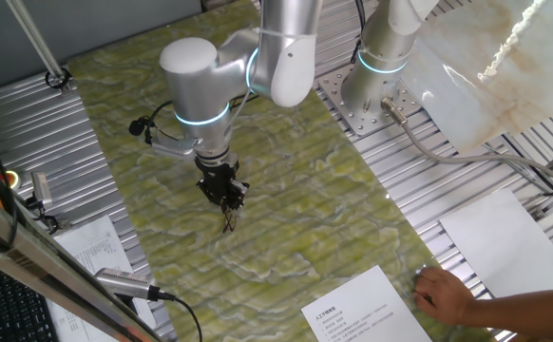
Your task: Unfold the leg of the glasses (with one hand)
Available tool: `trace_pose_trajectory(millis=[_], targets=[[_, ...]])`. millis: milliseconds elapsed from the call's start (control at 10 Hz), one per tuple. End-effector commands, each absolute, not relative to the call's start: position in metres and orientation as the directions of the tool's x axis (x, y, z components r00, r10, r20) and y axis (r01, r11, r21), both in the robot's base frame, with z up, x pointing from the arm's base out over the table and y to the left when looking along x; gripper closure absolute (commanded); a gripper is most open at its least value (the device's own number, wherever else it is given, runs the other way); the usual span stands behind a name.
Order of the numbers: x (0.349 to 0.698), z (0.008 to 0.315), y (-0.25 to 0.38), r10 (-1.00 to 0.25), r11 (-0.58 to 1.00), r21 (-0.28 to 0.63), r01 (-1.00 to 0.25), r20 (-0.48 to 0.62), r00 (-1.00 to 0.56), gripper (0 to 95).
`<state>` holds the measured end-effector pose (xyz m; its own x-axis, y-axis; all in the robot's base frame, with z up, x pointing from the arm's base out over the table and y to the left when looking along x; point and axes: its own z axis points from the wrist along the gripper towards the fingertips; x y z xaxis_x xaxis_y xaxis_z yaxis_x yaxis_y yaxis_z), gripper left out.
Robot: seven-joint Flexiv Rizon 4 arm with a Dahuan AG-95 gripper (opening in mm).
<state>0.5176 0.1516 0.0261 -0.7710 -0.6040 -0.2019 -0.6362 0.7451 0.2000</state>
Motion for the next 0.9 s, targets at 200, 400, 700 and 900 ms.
trace_pose_trajectory(millis=[200, 400, 700, 900], targets=[[0.5179, 0.0248, 0.1513, -0.604, 0.745, 0.208, -0.634, -0.194, -0.773, 76.0], [0.5180, 0.0245, 0.1517, -0.590, 0.747, 0.231, -0.623, -0.200, -0.782, 76.0], [0.5182, 0.0244, 0.1523, -0.585, 0.746, 0.250, -0.617, -0.199, -0.787, 95.0], [0.5182, 0.0243, 0.1525, -0.587, 0.741, 0.257, -0.620, -0.201, -0.784, 95.0]])
